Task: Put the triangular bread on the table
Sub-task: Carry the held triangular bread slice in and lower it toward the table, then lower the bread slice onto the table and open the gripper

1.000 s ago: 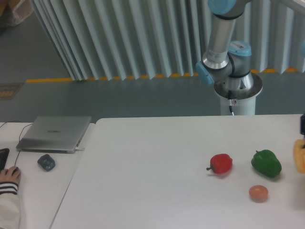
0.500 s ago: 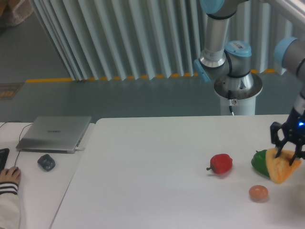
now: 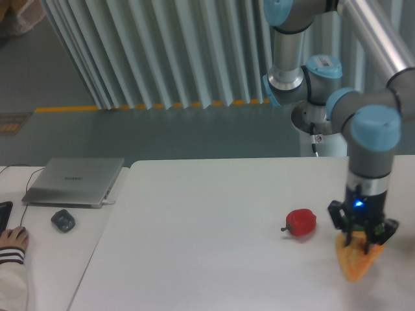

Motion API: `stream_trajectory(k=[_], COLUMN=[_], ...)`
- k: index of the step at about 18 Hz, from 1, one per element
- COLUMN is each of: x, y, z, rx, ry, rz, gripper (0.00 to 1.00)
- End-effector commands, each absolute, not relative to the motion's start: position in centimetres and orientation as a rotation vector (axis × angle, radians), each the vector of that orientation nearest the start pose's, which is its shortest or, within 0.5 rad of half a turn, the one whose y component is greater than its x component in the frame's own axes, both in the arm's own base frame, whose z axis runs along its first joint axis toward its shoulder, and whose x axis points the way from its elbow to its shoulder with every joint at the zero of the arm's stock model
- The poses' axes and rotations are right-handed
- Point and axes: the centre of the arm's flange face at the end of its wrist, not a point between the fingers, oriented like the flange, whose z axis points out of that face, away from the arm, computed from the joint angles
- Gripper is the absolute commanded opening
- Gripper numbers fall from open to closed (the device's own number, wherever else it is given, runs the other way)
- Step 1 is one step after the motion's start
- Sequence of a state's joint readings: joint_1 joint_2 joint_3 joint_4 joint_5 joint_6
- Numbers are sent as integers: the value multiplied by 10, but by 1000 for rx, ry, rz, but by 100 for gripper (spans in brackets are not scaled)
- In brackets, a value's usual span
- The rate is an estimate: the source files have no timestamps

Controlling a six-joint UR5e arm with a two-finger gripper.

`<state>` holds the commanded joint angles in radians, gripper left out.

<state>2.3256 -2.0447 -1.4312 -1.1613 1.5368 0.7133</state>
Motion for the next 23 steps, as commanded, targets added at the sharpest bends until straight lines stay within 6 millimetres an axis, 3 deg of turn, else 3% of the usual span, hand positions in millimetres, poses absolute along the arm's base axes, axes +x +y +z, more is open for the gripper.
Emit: stream_trajectory(k=[3, 14, 17, 19, 20, 23], x=[-355, -345, -346, -349, -358, -362], y=[590, 599, 597, 593, 585, 577], z=[323, 327, 330, 333, 347, 355], rx=[-3048, -3021, -3019, -3005, -2952, -2935], ry=[-164, -187, -161, -142, -166, -165], rz=[56, 61, 64, 28, -19, -45], gripper=[44, 44, 44, 37, 37, 37])
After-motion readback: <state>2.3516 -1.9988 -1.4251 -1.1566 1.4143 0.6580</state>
